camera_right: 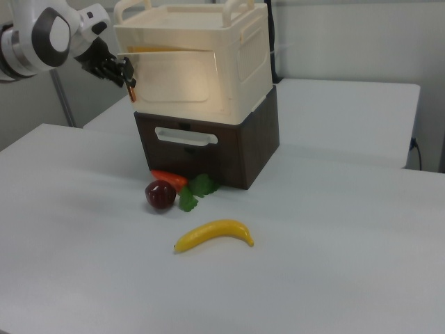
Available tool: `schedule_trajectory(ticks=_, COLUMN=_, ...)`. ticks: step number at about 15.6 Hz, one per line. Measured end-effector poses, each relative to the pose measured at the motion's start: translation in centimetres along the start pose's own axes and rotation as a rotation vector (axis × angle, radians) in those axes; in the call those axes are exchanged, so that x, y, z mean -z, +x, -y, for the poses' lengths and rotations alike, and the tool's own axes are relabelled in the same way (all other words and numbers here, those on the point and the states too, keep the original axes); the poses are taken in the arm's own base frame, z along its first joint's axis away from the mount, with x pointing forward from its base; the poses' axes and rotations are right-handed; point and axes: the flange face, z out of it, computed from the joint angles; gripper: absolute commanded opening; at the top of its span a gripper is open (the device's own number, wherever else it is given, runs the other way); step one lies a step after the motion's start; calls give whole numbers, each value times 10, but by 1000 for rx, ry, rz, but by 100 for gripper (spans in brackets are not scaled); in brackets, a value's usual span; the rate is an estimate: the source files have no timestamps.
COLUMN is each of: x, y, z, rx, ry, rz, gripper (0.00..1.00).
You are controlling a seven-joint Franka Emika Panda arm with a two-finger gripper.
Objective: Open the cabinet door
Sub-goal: 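Pull the door edge outward, swinging the door away from the cabinet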
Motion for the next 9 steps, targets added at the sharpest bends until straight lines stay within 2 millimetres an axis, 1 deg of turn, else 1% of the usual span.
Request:
schedule_trajectory(ticks=1, x=3, y=-2, z=-2, rx=-2, ry=-9, rz=28, gripper=81)
schedule_trajectory(ticks=3, x=11, y=-8, z=-3, rx=-1, ry=-22, rz=85, gripper=82)
schedule_trajectory(ticks=6, x=25, y=-13, z=3, rx=7, ry=-24, rz=132, gripper=83)
schedule_trajectory(ticks=8, x=36, y=-11, z=3, rx=4, ry=-22, rz=121, gripper=93)
schedule_trajectory(ticks=9, x=42, y=-9, z=2, rx=1, ry=-21, rz=111, gripper=93)
